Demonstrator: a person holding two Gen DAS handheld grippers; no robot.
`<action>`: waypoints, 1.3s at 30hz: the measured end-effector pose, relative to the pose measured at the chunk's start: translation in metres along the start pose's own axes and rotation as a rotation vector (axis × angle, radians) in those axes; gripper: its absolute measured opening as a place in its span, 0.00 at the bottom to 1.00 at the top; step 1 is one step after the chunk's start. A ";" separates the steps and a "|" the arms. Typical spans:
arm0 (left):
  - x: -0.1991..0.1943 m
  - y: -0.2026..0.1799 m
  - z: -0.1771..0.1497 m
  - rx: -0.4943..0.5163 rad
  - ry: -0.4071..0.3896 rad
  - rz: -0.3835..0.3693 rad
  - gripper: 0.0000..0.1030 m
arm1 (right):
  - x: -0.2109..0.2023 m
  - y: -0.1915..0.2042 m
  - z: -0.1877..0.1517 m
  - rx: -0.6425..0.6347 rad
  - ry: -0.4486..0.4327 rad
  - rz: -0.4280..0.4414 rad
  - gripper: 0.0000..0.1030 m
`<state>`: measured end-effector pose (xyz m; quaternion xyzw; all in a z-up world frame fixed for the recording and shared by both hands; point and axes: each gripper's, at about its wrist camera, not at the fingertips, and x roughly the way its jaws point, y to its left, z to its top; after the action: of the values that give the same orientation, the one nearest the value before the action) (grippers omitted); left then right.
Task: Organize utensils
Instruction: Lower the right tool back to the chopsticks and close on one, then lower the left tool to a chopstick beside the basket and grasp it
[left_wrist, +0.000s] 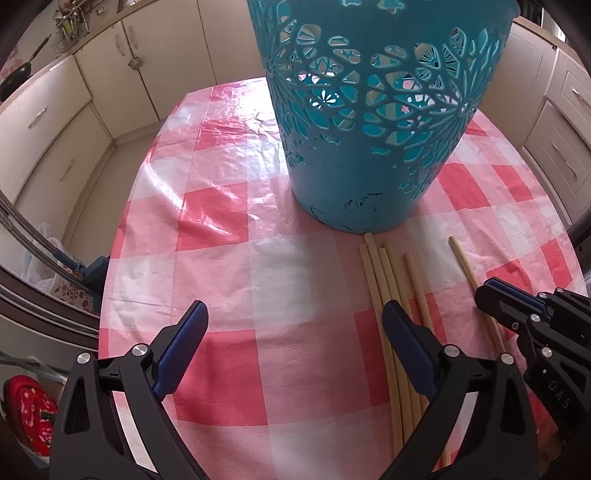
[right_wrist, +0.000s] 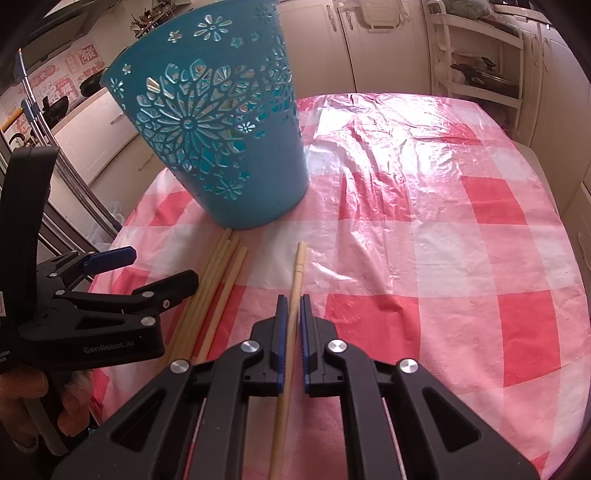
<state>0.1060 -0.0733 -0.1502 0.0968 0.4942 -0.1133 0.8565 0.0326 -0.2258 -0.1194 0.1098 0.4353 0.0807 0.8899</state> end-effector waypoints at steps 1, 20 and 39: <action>0.000 0.001 0.000 -0.009 0.003 0.000 0.89 | 0.000 0.000 0.000 0.000 -0.001 0.000 0.06; 0.002 0.002 0.002 -0.030 0.015 -0.002 0.89 | 0.000 -0.001 0.000 0.008 -0.006 0.010 0.07; 0.009 -0.008 0.008 -0.030 0.012 -0.015 0.84 | 0.003 0.002 0.003 -0.009 -0.018 -0.012 0.07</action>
<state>0.1144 -0.0843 -0.1541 0.0809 0.5015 -0.1116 0.8541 0.0370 -0.2231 -0.1194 0.1038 0.4276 0.0765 0.8947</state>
